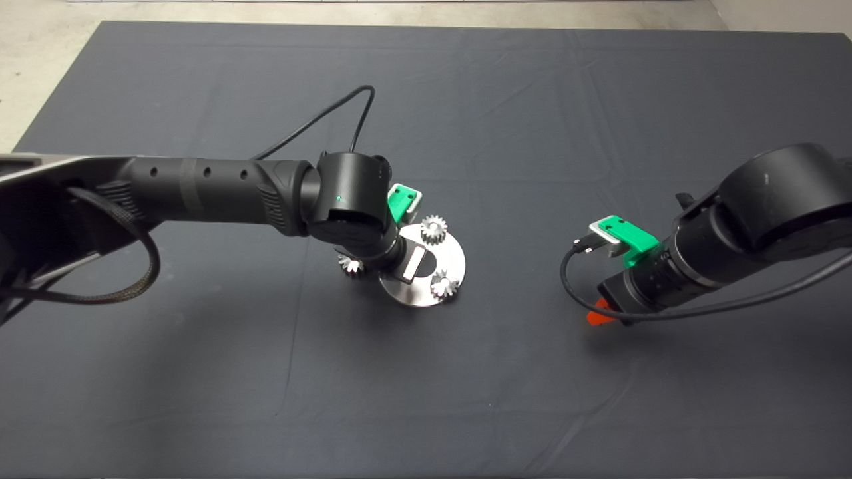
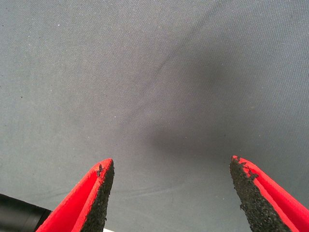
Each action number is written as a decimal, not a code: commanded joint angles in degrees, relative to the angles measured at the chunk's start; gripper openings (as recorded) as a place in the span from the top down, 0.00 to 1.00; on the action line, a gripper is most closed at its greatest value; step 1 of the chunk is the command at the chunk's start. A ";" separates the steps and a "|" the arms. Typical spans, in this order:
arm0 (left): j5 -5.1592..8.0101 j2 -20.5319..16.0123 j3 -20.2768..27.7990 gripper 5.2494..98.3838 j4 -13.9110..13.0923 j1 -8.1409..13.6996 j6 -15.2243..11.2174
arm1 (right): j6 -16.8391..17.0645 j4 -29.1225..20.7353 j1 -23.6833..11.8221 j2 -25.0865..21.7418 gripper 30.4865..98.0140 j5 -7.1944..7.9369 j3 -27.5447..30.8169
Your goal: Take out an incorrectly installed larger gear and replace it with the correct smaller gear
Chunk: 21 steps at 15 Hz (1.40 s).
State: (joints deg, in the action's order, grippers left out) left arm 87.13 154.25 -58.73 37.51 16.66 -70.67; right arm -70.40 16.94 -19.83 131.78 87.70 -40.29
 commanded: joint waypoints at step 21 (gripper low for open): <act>1.72 -45.20 42.67 0.20 -13.77 21.66 -13.35 | -23.47 -10.07 -36.16 -7.74 0.51 3.71 21.50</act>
State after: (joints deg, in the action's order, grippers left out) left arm 87.41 111.53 -17.69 25.38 37.05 -83.70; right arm -92.37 9.39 -53.86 127.84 87.84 -19.96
